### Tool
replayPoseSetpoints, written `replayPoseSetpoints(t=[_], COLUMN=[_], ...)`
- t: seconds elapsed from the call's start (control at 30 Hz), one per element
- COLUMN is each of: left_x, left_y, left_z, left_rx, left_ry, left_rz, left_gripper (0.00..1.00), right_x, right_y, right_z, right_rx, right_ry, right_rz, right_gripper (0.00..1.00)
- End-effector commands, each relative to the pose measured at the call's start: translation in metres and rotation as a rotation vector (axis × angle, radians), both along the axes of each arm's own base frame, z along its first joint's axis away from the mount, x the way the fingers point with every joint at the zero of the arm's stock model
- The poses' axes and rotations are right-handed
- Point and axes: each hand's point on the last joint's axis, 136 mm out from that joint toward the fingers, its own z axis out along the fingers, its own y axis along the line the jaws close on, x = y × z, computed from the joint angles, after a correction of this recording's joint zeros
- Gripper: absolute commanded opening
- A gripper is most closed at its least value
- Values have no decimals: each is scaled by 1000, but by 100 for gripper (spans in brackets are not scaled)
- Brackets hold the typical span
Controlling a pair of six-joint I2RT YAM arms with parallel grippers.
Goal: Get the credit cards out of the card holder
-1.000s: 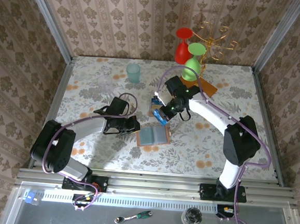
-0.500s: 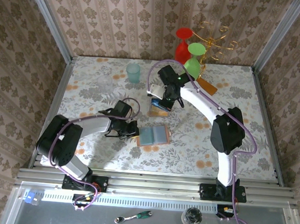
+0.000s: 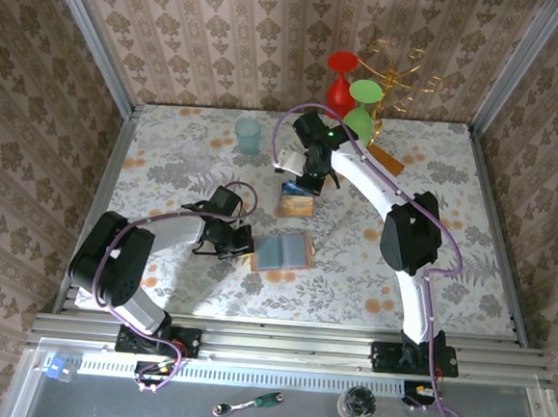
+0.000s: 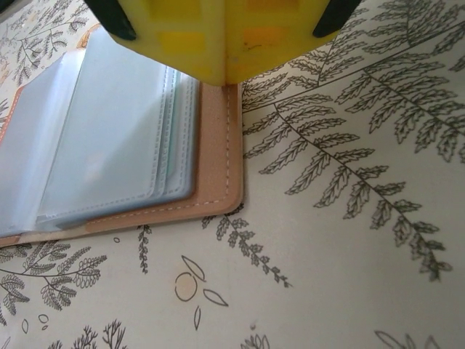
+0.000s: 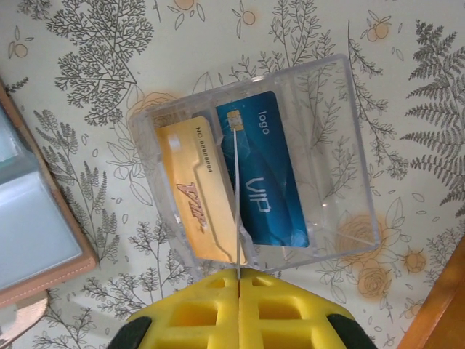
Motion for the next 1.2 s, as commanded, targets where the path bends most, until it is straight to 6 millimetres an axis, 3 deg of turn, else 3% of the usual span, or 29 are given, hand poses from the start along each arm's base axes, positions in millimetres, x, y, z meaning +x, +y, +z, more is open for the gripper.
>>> replayPoseSetpoints(t=[0.0,0.43,0.67,0.97,1.17], left_x=[3,7,10,13,13], left_y=[4,8,8,5,3], left_z=[-4,-5,2,15,17], left_rx=[34,33,19,-7,-21], left_ry=[11,18,6,-22,-36], left_rz=[-14,-7,1,2,7], left_gripper=[0,0,0,0,0], right_x=[5,19,24,23,12], right_y=[-7,3,-3,-3,7], right_z=[-2,-15,-22,6,20], right_rx=[-49,-47,-88,-24,112], right_ry=[-1,13,-1,-57,-69], right_rz=[27,62,42,-37,-222], right_gripper=[3,6,19,24,28])
